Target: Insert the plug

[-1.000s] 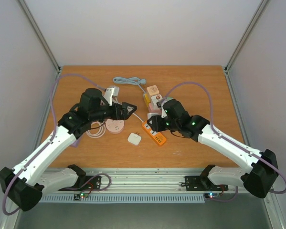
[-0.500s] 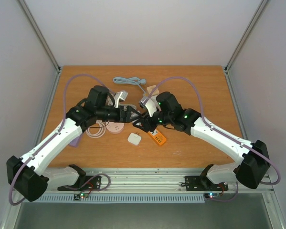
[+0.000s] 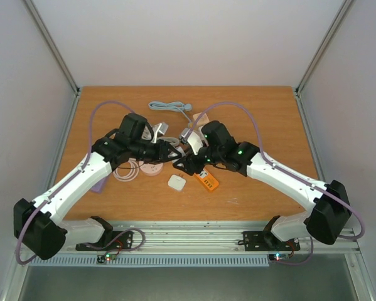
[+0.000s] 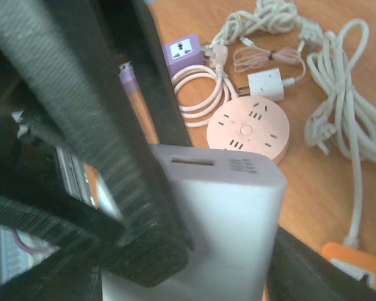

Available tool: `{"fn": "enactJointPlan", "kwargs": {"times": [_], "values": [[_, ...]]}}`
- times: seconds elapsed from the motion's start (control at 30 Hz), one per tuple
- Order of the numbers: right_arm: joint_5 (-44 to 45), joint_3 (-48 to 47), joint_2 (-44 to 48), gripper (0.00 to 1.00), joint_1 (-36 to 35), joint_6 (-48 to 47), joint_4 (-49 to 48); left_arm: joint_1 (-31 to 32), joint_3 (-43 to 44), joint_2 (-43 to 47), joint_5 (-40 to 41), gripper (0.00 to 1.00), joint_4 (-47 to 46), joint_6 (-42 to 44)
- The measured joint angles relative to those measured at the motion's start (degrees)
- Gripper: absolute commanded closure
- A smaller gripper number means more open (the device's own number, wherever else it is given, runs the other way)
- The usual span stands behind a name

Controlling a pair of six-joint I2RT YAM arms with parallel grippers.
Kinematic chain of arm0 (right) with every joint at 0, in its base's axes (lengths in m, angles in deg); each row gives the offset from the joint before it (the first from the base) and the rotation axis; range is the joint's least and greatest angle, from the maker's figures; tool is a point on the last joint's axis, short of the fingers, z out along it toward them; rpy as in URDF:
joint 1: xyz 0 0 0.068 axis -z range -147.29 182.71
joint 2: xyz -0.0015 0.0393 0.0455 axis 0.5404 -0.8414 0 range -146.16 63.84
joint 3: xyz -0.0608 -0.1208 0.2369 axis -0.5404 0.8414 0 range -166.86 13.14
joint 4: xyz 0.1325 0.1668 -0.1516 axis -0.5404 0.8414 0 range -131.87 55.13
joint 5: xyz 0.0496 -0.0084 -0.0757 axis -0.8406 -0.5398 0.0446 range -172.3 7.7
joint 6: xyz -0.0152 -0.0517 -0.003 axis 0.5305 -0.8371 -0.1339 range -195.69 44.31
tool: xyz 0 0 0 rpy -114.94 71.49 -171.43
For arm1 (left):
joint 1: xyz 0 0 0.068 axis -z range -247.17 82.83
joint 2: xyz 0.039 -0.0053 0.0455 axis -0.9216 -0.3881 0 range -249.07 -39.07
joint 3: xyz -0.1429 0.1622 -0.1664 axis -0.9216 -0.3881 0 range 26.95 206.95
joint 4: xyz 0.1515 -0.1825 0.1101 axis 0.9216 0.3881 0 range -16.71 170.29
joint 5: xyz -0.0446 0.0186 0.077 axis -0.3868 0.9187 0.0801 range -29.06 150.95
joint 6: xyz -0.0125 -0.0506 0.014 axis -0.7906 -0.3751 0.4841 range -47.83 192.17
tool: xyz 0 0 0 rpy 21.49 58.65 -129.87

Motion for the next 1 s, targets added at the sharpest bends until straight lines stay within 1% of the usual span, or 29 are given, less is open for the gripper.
{"fn": "enactJointPlan", "kwargs": {"times": [0.03, 0.07, 0.17, 0.23, 0.37, 0.5, 0.63, 0.7, 0.8, 0.87, 1.0], "values": [[0.2, -0.2, -0.3, 0.22, -0.1, 0.3, 0.2, 0.0, 0.0, 0.0, 0.2, 0.99, 0.1, 0.4], [0.6, -0.4, -0.7, 0.18, -0.1, 0.4, 0.2, 0.1, 0.0, 0.0, 0.9, 1.00, 0.2, 0.9], [2.5, -0.4, -0.8, 0.13, -0.1, 1.6, 0.2, 0.3, 0.0, 0.1, 4.9, 0.99, 0.5, 1.9], [4.8, -0.1, -0.1, 0.09, -0.1, 2.7, -0.1, 0.5, 0.0, 0.2, 10.6, 1.00, 1.4, 2.5], [9.7, 1.4, 2.6, 0.09, -0.1, 5.8, 0.1, 0.6, 0.0, 0.6, 25.5, 1.00, 3.8, 2.2], [15.9, 2.7, 5.5, 0.09, -0.1, 10.7, 0.9, 0.5, 0.0, 0.6, 41.0, 1.00, 5.8, -0.7], [22.3, 4.6, 8.1, 0.12, -0.1, 16.4, 3.7, 0.5, 0.0, 0.2, 51.9, 1.00, 6.8, -5.1], [24.9, 5.4, 9.2, 0.12, -0.1, 18.4, 5.5, 0.5, 0.1, -1.1, 55.7, 1.00, 7.4, -7.8], [27.7, 6.3, 11.5, 0.12, -0.1, 20.2, 7.8, 0.5, 0.8, -5.6, 59.6, 1.00, 8.5, -10.3], [29.3, 6.7, 13.3, 0.12, -0.1, 20.7, 9.5, 0.5, 1.5, -9.2, 61.1, 1.00, 8.9, -11.5], [31.6, 6.8, 15.9, 0.12, -0.1, 21.4, 11.3, 0.5, 1.7, -13.6, 62.4, 1.00, 8.8, -13.4]]}}
